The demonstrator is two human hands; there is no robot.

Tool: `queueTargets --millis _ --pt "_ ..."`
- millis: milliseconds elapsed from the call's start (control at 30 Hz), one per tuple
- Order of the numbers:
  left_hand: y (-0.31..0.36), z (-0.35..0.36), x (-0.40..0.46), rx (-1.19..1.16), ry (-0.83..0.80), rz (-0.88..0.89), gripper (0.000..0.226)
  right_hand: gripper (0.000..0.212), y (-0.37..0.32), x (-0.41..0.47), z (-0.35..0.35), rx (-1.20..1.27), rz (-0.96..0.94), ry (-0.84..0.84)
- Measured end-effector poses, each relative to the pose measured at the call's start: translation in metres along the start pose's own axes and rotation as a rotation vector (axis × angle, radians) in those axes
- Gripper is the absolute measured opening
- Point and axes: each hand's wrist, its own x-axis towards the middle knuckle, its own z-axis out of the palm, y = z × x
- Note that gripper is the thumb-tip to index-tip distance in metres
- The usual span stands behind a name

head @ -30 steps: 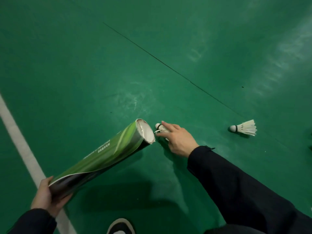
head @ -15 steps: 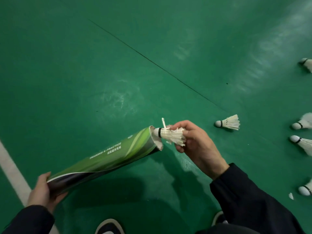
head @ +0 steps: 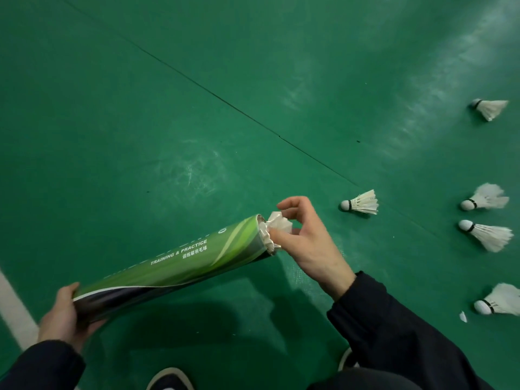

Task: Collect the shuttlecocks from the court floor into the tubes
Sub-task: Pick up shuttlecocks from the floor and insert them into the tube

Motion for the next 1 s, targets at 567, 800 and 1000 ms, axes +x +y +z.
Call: queueTargets --millis 567,800,1000 --pt "0.009 0.010 -0.009 0.033 -0.073 0.011 0.075 0.064 0.023 -0.027 0.003 -0.471 -0.322 -0.191" --pt "-0.005 -0.034 0.078 0.023 -0.023 0.010 0.115 0.028 0.023 -0.020 -0.001 -0.306 -0.168 -0.330" --pt "0.012 0.003 -0.013 -0.065 -0.073 0.033 0.072 0.017 0.027 -0.020 0.005 -0.160 -0.001 -0.320"
